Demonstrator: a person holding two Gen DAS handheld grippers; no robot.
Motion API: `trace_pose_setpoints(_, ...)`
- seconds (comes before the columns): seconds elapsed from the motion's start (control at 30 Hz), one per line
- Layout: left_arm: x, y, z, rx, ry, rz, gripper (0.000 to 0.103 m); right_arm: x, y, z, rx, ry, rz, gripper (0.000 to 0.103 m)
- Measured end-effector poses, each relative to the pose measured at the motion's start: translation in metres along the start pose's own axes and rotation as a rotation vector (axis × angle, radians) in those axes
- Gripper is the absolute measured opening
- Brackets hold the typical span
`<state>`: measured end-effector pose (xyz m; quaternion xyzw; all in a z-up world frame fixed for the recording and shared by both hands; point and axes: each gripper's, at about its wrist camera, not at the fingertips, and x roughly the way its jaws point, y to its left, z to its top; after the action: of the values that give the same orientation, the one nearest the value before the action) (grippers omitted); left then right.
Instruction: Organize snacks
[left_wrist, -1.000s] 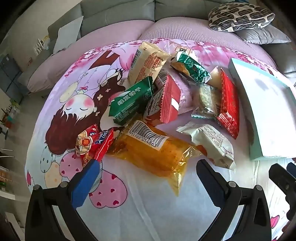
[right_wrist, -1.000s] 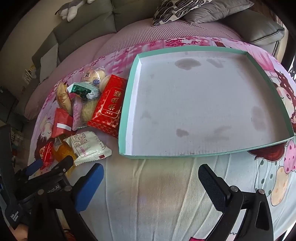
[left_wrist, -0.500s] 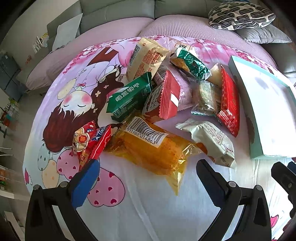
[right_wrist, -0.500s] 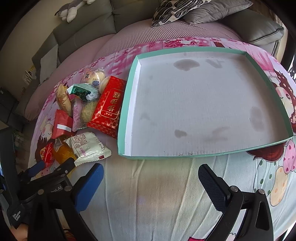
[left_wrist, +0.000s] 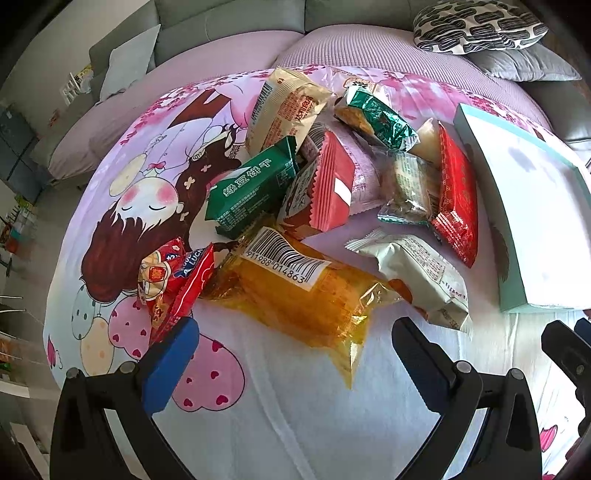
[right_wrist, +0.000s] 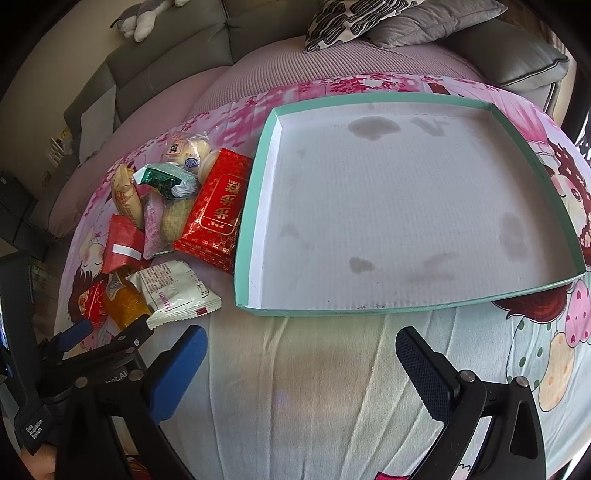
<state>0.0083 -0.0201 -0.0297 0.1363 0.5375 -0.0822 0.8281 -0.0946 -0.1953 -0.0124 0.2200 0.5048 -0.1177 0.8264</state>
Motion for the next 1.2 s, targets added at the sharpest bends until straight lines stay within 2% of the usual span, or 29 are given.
trace_pose_setpoints(1.2,0.0007,-0.0036,-0.0024,0.003,-0.003,-0.011,0.103,0.0038,0.002,0.0012,-0.017,0.011,-0.011,0.103)
